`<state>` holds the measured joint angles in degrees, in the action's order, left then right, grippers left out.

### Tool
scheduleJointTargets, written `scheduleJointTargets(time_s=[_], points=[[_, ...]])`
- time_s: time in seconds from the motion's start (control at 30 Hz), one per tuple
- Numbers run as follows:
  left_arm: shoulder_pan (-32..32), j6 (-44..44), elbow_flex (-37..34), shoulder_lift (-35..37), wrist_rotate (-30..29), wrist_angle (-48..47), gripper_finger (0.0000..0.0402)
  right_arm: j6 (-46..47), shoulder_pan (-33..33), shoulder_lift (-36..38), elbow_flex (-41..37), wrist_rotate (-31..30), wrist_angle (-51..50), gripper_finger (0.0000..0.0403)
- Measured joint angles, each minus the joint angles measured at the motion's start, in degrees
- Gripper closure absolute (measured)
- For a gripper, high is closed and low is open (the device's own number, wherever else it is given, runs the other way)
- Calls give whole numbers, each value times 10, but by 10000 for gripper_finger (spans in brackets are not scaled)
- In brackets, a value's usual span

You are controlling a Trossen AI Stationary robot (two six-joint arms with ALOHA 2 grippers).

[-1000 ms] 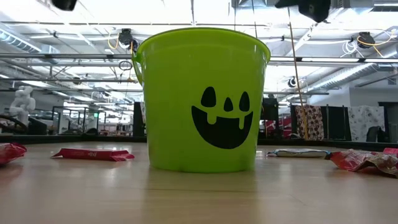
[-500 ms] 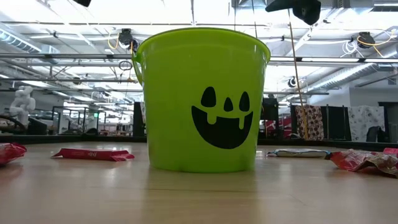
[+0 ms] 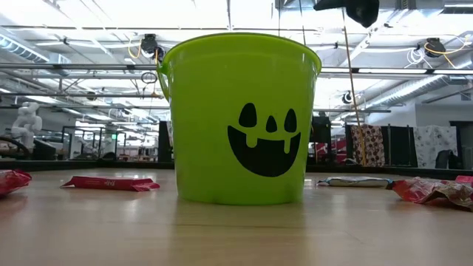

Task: Sort candy by brand, put in halloween buckets
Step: Put golden candy into the purple bucket

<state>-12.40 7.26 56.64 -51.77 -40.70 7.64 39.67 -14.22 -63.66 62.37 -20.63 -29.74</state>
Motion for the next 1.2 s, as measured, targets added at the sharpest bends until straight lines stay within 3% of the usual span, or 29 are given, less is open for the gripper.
scheduleJointTargets(time_s=[0.07,0.17,0.47,0.67,0.9,1.03,1.2], points=[[0,83,0,0,27,11,398,0,0,0,0,8,13,266],[0,125,0,0,33,24,398,6,0,0,0,15,29,266],[0,135,0,0,48,25,398,48,0,0,0,15,30,266],[1,11,0,-3,-8,27,397,64,0,0,0,15,30,266],[24,-237,0,-27,-80,21,396,64,0,0,0,15,29,266],[61,-299,0,-60,-69,23,395,62,0,0,0,15,15,266],[120,-310,0,-115,13,24,395,62,2,9,0,15,-23,266]])
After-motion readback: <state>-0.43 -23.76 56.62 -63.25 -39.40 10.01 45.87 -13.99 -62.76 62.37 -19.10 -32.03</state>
